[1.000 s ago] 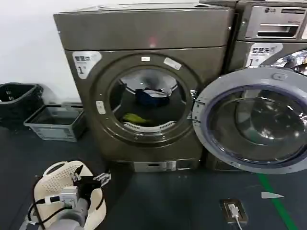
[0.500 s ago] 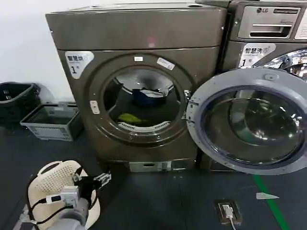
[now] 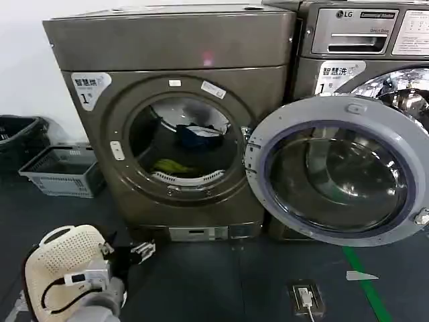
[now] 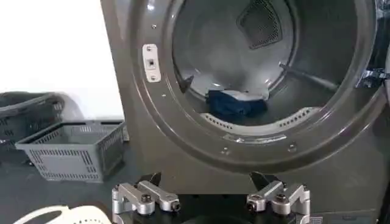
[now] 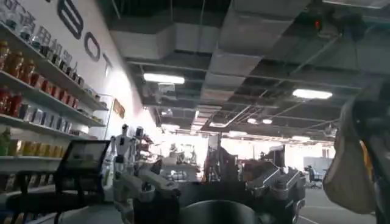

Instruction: Grasp the clothes from the dryer.

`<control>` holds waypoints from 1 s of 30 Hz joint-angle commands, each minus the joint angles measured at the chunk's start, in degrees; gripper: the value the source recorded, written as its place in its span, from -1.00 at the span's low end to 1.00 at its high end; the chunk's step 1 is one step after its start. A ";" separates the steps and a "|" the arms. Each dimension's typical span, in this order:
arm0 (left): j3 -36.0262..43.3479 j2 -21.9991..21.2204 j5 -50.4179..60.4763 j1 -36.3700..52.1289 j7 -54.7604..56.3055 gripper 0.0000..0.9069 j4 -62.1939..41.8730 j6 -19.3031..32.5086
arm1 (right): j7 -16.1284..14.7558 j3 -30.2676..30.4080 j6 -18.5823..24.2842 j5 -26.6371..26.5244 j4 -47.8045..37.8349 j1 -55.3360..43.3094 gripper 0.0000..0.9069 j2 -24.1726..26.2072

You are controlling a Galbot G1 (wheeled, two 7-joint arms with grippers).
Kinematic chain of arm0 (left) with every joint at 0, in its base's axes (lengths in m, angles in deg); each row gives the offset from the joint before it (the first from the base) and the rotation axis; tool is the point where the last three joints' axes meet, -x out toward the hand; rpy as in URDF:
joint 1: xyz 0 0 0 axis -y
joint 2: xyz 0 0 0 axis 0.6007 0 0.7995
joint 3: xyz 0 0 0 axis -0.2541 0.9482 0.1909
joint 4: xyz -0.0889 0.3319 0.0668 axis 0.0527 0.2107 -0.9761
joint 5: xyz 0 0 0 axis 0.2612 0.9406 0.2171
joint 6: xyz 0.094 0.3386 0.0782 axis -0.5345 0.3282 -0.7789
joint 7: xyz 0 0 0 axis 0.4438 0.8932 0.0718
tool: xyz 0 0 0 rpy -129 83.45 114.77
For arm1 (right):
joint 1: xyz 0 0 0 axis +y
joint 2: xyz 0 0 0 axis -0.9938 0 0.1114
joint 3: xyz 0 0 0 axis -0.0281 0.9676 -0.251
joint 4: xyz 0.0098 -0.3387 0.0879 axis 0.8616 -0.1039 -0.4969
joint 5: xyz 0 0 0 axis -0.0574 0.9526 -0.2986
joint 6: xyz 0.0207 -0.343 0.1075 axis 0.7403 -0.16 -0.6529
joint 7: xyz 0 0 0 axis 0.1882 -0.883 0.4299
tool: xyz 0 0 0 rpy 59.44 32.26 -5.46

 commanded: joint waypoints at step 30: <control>0.08 0.06 0.02 -0.43 -0.31 1.00 0.97 -2.81 | 1.66 -1.41 4.08 -5.31 -0.38 0.67 1.00 -0.36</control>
